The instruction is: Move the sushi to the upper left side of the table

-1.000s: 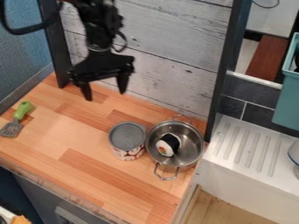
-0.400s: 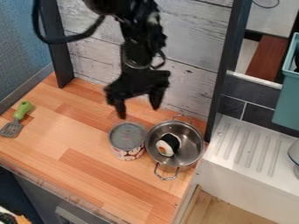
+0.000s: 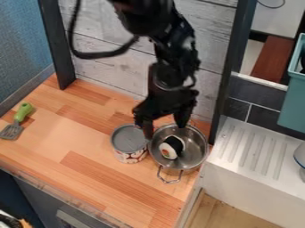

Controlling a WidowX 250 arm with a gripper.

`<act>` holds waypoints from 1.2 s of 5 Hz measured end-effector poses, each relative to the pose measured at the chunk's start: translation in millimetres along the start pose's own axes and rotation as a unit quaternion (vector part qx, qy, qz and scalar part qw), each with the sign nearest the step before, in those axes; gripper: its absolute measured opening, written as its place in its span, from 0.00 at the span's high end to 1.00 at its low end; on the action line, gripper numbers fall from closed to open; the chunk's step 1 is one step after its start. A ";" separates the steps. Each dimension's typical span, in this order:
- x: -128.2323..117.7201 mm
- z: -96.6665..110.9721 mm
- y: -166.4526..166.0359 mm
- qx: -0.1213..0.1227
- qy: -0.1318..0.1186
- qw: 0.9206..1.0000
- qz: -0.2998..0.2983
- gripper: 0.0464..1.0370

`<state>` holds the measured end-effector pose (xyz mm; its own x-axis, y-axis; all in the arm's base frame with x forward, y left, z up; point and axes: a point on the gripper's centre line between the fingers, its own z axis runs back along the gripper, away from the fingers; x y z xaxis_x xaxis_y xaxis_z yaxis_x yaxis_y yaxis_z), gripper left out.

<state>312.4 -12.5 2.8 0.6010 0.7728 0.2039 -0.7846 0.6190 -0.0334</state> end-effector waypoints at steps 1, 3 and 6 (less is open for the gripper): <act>-1.7 -11.0 -7.3 0.000 0.001 1.000 0.014 0.04; -12.3 -32.0 -25.6 0.007 0.008 1.000 -0.016 0.04; -13.6 -40.7 -27.9 -0.008 0.011 1.000 -0.021 0.56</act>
<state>332.4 -34.5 -38.9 0.6369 0.7487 0.1840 -0.7562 0.6531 -0.0399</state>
